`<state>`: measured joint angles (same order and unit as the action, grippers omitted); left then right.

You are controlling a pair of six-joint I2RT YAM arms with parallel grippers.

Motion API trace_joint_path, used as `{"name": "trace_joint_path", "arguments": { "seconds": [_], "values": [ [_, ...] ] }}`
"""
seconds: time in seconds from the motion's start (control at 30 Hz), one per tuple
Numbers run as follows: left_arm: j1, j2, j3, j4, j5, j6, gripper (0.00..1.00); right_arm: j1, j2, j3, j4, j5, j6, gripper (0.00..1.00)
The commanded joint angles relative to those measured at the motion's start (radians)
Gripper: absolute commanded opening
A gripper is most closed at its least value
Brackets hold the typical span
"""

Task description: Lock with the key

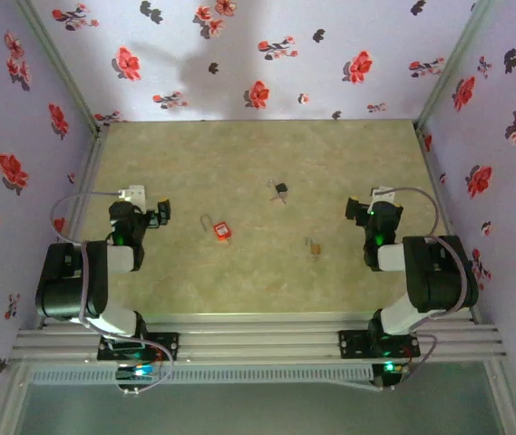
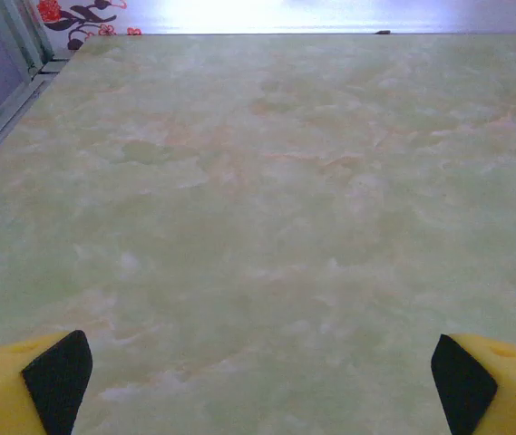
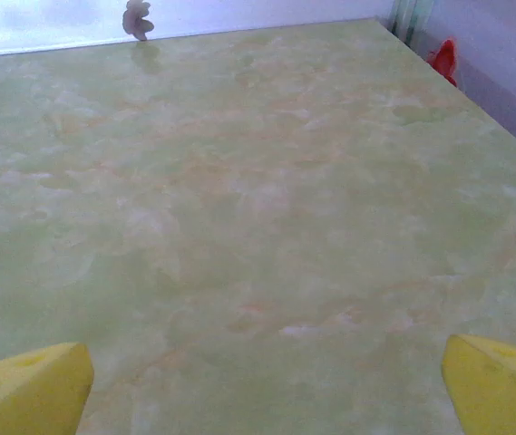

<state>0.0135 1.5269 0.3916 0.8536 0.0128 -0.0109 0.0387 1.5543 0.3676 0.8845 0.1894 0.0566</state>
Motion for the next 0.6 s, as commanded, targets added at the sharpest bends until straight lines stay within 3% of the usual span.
{"name": "trace_joint_path", "arguments": {
  "seconds": [0.0, 0.57],
  "values": [
    [0.006, 0.012, -0.005, 0.034, 0.013, 0.026, 1.00, -0.008, 0.003, 0.021, -0.002, -0.012, 0.017, 0.99],
    [0.007, 0.013, 0.007, 0.015, -0.045, 0.003, 1.00, -0.008, 0.003, 0.021, -0.004, -0.013, 0.017, 0.99]
  ]
}}
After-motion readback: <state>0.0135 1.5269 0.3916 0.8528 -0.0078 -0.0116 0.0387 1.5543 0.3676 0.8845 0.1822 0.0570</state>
